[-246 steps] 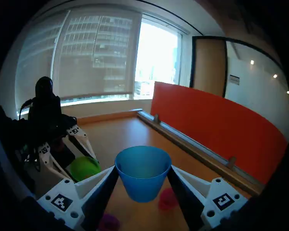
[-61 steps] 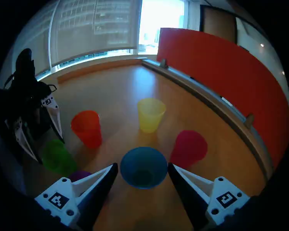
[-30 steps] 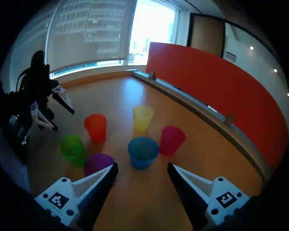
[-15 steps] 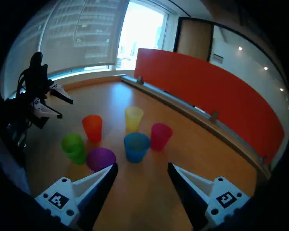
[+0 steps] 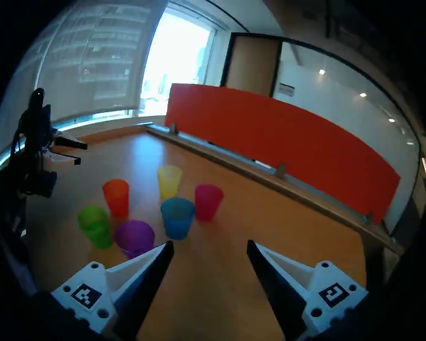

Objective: Pour water

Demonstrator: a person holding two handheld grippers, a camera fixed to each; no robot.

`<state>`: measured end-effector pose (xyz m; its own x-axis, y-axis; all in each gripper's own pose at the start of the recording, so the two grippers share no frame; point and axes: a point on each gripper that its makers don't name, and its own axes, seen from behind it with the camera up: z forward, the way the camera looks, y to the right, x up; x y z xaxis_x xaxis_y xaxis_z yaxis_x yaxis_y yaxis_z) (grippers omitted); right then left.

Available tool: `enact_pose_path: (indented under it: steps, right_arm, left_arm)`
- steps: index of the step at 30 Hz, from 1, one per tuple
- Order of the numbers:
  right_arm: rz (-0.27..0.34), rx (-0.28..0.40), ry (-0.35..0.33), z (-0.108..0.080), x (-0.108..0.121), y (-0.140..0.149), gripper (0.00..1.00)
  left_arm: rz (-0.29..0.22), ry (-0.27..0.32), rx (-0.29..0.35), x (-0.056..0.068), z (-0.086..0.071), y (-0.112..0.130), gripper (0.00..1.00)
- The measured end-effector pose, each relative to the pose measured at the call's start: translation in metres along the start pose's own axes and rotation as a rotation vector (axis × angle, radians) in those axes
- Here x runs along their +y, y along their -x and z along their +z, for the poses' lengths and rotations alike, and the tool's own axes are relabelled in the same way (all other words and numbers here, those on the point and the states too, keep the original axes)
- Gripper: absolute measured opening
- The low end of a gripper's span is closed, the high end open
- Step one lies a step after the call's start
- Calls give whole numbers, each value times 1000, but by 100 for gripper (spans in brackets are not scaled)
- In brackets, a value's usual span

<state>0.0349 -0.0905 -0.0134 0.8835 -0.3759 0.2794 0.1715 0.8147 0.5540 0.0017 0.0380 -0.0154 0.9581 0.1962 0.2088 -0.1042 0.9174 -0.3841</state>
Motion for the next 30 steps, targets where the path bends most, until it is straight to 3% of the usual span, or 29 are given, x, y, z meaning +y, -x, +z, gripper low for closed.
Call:
enact_pose_path:
  steps: [9, 19, 30]
  right_arm:
    - [73, 61, 136, -8, 22, -7, 100]
    - [140, 137, 247, -14, 29, -10, 100]
    - [211, 243, 394, -31, 54, -20, 100]
  left_arm:
    - [-27, -92, 52, -23, -7, -12, 99]
    - [-61, -174, 102, -34, -5, -24, 99]
    - [-83, -253, 158, -48, -1, -40, 99]
